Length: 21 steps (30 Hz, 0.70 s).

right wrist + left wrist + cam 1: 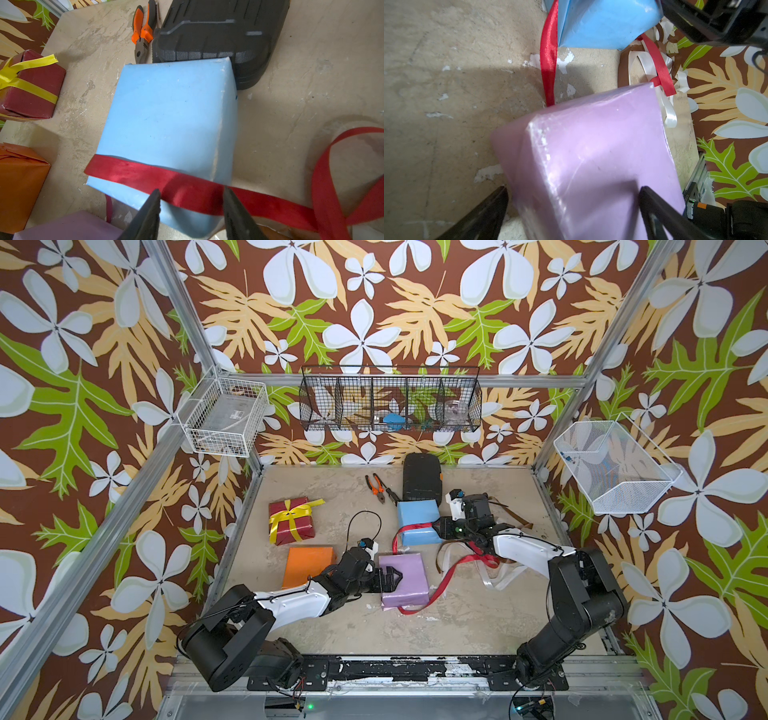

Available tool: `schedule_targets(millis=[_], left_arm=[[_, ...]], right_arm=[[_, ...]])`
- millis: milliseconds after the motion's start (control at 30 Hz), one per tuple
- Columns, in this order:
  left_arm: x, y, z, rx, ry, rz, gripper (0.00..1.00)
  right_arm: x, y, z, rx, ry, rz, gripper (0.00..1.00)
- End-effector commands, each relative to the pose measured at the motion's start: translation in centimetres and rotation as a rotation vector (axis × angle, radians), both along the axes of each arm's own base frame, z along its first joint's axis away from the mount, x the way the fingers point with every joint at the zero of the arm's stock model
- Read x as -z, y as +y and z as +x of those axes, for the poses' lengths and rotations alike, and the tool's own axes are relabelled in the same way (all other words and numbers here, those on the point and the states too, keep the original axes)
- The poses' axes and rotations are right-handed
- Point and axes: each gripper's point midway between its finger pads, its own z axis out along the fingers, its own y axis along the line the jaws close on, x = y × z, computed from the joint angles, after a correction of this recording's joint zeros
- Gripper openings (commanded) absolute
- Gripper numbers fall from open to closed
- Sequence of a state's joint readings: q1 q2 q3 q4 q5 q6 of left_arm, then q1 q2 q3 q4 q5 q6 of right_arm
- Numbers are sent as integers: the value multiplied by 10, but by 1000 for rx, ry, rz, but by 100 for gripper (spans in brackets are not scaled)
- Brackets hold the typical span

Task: Untie the ribbon bows on the gift boxes
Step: Pick up the ribbon at the center of the board, then place the ribbon at the center of the board.

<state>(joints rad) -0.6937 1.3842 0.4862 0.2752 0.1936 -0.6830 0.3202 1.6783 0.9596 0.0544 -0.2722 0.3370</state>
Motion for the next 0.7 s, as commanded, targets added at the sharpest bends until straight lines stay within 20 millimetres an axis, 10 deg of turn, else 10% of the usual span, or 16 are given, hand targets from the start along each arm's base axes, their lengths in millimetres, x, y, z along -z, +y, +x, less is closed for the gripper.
schedule_targets(millis=[0,433,667], left_arm=[[16,11,-7,-10,44,68,100],[19,14,-9,-11,46,78,100],[18,14,-10,-8,44,72,100]], right_arm=[[0,-4,2,22,-1,-14,41],[-47,-50,-1,154,-103,-76,0],[-56,-155,-9,444,-113,-97,0]])
